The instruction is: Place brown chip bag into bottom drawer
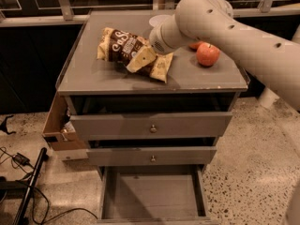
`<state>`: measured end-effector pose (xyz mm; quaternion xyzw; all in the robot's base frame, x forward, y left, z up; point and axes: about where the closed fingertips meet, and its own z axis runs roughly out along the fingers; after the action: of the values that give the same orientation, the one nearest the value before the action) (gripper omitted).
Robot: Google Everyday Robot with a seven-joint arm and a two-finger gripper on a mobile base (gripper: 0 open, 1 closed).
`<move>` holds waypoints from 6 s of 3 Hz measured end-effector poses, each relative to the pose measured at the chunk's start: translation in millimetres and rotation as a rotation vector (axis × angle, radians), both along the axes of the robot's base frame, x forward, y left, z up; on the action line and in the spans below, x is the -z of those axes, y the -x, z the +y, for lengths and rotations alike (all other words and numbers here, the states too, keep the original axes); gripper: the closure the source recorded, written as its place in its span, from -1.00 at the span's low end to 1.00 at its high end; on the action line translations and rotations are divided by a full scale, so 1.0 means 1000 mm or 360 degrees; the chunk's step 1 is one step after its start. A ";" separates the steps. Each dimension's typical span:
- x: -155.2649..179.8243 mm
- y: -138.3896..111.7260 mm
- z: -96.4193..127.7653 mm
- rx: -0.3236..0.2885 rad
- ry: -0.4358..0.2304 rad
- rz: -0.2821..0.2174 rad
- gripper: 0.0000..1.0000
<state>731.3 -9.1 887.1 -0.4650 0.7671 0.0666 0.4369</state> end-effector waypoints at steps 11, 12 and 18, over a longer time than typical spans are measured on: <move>-0.057 0.212 -0.037 -0.0244 -0.0076 0.0208 1.00; -0.028 0.246 -0.049 -0.0203 -0.0109 0.0235 1.00; 0.290 0.295 -0.091 -0.0363 -0.0217 0.0414 1.00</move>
Offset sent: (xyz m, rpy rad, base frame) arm 0.0395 0.0294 -0.0412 0.0038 0.0893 0.0094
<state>436.0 -100.2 596.8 -0.5058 0.7531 0.2270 0.3542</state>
